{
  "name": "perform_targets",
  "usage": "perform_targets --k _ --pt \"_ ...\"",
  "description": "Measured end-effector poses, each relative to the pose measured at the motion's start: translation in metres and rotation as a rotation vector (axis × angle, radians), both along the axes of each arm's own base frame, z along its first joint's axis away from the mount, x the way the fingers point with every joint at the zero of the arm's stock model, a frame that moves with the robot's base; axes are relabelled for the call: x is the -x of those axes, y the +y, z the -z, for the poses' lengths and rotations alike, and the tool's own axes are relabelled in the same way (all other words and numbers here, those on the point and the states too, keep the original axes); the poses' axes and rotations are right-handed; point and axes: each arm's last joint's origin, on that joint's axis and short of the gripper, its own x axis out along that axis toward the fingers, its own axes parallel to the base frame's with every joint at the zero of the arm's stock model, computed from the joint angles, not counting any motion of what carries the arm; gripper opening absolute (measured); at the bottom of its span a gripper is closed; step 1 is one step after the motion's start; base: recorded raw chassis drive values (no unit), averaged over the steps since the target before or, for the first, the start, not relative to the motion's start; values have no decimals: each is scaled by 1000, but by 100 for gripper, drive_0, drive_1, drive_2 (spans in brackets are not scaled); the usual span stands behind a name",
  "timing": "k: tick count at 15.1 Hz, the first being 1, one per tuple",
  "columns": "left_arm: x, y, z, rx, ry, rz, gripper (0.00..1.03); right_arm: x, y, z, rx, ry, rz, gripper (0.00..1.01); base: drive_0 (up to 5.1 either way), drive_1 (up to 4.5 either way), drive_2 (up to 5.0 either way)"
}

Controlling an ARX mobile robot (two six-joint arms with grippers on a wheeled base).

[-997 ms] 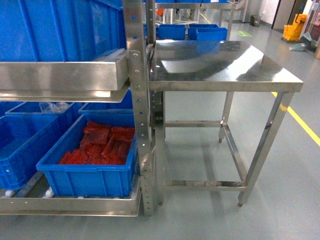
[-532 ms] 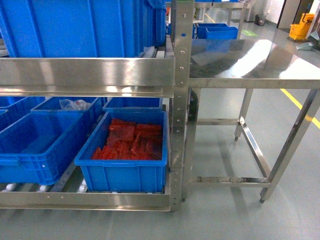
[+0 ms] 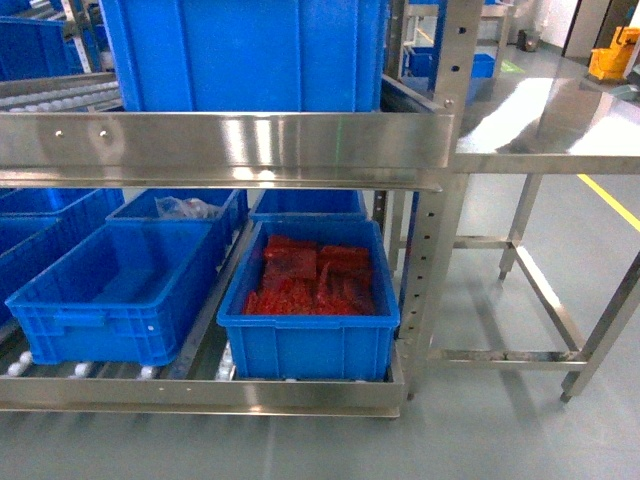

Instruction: Sort blue parts and orange caps into right shelf containers

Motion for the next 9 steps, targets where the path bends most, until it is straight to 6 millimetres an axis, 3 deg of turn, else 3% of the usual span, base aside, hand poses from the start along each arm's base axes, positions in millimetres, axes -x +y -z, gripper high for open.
perform_targets --k 9 --pt "0 0 0 0 0 0 42 0 0 0 0 1 0 42 -505 235 235"
